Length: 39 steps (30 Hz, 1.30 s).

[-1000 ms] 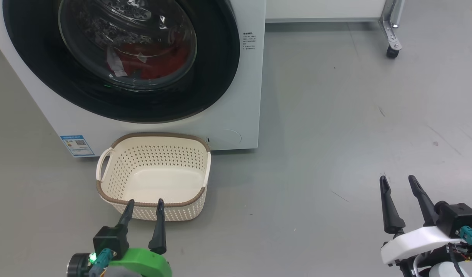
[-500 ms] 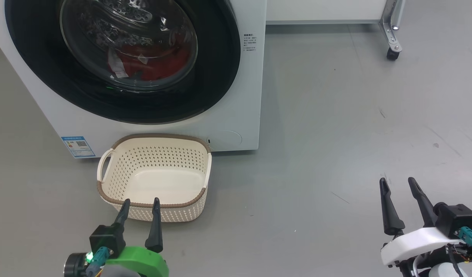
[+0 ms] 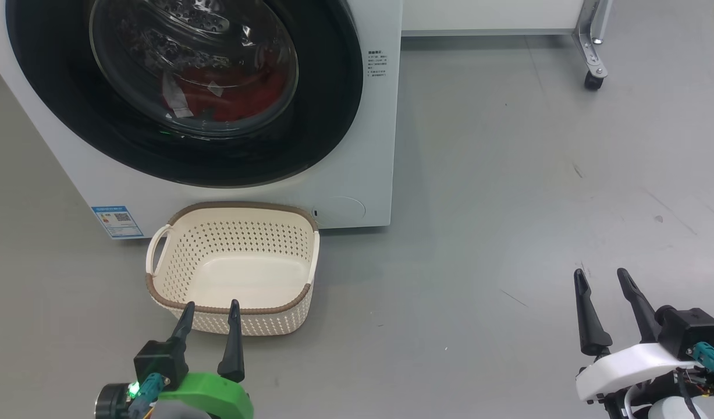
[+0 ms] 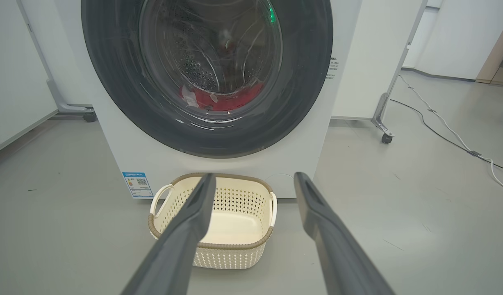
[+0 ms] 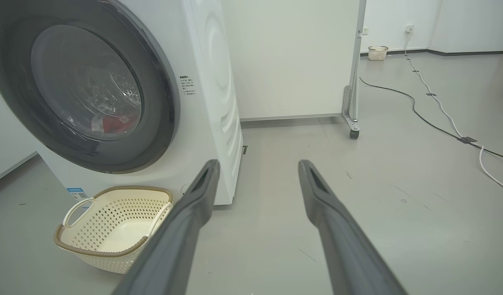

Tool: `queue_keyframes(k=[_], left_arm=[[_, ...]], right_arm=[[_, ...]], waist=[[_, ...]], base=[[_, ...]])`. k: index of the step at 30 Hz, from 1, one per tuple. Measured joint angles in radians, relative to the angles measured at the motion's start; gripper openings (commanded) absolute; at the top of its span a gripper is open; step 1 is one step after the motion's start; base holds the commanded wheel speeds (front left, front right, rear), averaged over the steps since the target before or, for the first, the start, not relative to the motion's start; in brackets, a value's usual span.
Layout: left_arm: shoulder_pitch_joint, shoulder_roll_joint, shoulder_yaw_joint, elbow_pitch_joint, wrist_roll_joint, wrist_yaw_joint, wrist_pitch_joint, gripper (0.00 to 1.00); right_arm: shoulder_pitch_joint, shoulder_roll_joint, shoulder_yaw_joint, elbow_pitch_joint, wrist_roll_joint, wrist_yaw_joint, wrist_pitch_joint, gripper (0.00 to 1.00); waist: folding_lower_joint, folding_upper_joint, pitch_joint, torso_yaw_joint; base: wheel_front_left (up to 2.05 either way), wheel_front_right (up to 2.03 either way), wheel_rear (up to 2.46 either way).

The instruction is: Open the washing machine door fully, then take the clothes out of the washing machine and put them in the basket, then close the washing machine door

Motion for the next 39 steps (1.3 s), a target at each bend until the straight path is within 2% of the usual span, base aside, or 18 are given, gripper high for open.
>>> queue_keyframes(k=[11,12,13,19,23,28,32,39], left_arm=[[-0.001,0.000,0.000,0.004,0.000,0.000,0.000,1.00],[-0.001,0.000,0.000,0.004,0.000,0.000,0.000,1.00],[-0.001,0.000,0.000,0.004,0.000,0.000,0.000,1.00],[-0.012,0.000,-0.005,0.000,0.002,0.000,0.000,1.00],[-0.037,0.000,-0.004,-0.025,0.008,0.000,0.000,1.00],[-0.037,0.000,-0.009,-0.034,0.007,0.000,0.000,1.00],[-0.045,0.000,-0.031,-0.047,0.007,0.000,0.000,1.00],[-0.093,0.000,-0.064,-0.093,0.006,0.000,0.000,1.00]], right_arm=[[0.000,0.000,0.002,0.003,0.002,0.000,0.000,1.00],[0.000,0.000,0.002,0.003,0.002,0.000,0.000,0.38],[0.000,0.001,0.001,0.003,0.005,0.000,-0.001,0.00],[-0.017,0.007,-0.014,-0.017,0.030,0.003,-0.011,0.00],[-0.041,0.014,-0.049,-0.032,0.103,0.033,-0.013,0.00],[-0.082,0.048,-0.099,-0.033,0.252,0.074,0.020,0.00],[-0.144,0.053,-0.142,-0.038,0.363,0.090,0.070,0.00],[-0.288,0.038,-0.202,-0.050,0.532,0.094,0.190,0.00]], waist=[[0.0000,0.0000,0.003,0.000],[0.0000,0.0000,0.003,0.001],[0.0000,0.0000,0.003,0.001],[0.0000,0.0000,0.017,0.006],[0.0000,0.0000,0.042,0.017],[0.0000,0.0000,0.077,0.033],[0.0000,0.0000,0.112,0.049],[0.0000,0.0000,0.184,0.083]], base=[[0.00,0.00,0.00],[0.00,0.00,0.00],[0.00,0.00,0.00],[0.00,0.00,0.00],[0.00,0.00,0.00],[0.00,0.00,0.00],[0.00,0.00,0.00],[0.00,0.00,0.00]])
